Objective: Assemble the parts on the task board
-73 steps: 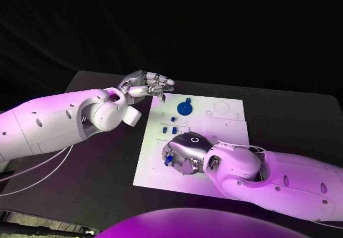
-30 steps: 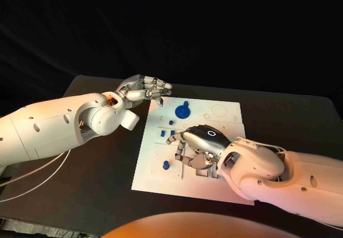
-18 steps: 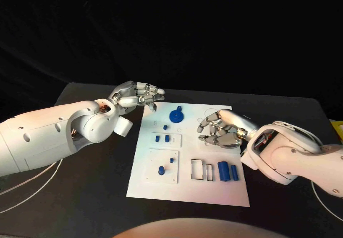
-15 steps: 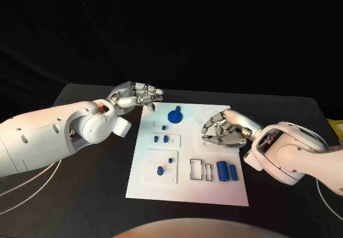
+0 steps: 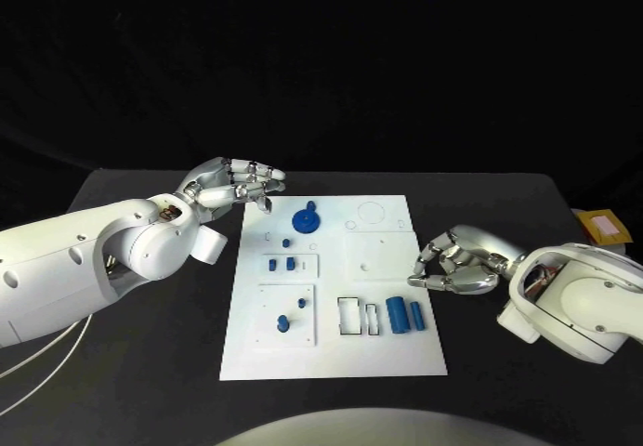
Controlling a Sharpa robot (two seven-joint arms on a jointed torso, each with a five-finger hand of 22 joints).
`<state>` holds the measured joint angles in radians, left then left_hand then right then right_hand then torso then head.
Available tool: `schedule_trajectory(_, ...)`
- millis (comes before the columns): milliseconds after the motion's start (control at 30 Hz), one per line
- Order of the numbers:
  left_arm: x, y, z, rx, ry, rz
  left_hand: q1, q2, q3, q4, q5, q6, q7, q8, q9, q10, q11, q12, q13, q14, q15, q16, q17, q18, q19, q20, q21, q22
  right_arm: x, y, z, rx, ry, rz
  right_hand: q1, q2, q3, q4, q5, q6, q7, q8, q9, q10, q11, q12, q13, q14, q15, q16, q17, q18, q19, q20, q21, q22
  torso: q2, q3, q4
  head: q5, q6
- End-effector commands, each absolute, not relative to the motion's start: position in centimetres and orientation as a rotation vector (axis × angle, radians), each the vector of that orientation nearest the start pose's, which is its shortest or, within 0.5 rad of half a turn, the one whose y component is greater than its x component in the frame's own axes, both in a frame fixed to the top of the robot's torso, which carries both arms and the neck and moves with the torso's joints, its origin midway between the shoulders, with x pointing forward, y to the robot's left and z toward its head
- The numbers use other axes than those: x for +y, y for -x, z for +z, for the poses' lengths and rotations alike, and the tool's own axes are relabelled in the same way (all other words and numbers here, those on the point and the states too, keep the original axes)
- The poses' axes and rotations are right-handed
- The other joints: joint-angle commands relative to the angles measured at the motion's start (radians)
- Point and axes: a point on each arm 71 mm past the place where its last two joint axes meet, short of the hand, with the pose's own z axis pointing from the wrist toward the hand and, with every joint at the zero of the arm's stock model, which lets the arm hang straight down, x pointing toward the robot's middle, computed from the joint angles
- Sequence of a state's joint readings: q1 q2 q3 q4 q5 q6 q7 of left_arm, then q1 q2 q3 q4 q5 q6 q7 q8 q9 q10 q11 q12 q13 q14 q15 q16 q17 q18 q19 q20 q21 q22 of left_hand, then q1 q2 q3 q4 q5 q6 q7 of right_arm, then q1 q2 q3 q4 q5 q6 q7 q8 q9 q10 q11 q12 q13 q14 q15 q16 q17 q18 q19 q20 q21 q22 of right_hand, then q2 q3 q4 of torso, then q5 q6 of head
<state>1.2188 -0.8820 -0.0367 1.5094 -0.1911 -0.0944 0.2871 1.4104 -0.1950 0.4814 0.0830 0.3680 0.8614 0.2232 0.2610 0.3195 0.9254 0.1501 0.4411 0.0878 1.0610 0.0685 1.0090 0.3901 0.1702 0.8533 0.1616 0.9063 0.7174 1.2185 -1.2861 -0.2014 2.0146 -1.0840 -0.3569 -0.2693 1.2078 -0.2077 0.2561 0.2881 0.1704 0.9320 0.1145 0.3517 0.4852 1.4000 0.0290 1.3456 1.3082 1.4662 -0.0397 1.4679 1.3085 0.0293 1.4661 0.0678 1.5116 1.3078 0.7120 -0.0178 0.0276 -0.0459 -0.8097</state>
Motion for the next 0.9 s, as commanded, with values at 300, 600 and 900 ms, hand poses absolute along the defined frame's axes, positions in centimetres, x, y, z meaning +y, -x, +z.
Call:
schedule_trajectory(300, 21.4, -48.7, -17.2, 1.652, 0.876, -1.614, -0.014, -0.004, -0.01, 0.003, 0.002, -0.01, -0.003, 0.008, 0.002, -0.012, -0.001, 0.008, 0.001, -0.013, 0.001, 0.005, -0.002, 0.012, -0.008, 0.002, -0.01, -0.005, -26.4, -34.5, -21.9, 1.992, -0.222, 0.544, -0.008, 0.0, -0.029, 0.0, 0.006, -0.012, -0.004, -0.005, 0.002, 0.028, 0.001, 0.032, 0.043, 0.063, -0.002, 0.014, 0.034, -0.021, 0.093, -0.005, 0.018, 0.252, -0.006, -0.0042, -0.0061, 0.003, -0.006)
schedule_trajectory(600, 21.6, -48.7, -17.2, 1.645, 0.877, -1.611, -0.015, -0.002, -0.009, 0.004, 0.002, -0.01, -0.003, 0.009, 0.002, -0.014, 0.0, 0.01, 0.001, -0.014, 0.002, 0.005, -0.002, 0.012, -0.009, 0.003, -0.012, -0.006, -24.9, -34.0, -23.7, 2.023, -0.176, 0.542, 0.007, -0.001, -0.044, -0.004, 0.004, -0.016, -0.003, -0.01, 0.004, 0.028, 0.002, 0.032, 0.044, 0.064, 0.0, 0.018, 0.043, -0.021, 0.092, -0.004, 0.017, 0.252, -0.004, -0.0041, -0.0082, 0.003, -0.01)
schedule_trajectory(900, 21.8, -48.6, -17.2, 1.645, 0.88, -1.607, -0.015, -0.002, -0.009, 0.004, 0.002, -0.01, -0.003, 0.009, 0.002, -0.014, 0.0, 0.011, 0.001, -0.015, 0.002, 0.006, -0.002, 0.012, -0.009, 0.003, -0.013, -0.007, -23.4, -33.6, -25.0, 2.055, -0.14, 0.557, 0.011, 0.001, -0.049, -0.003, 0.003, -0.014, -0.003, -0.01, 0.005, 0.031, 0.002, 0.036, 0.049, 0.066, 0.0, 0.023, 0.054, -0.022, 0.094, -0.004, 0.022, 0.253, -0.004, -0.0031, -0.0088, -0.003, -0.013)
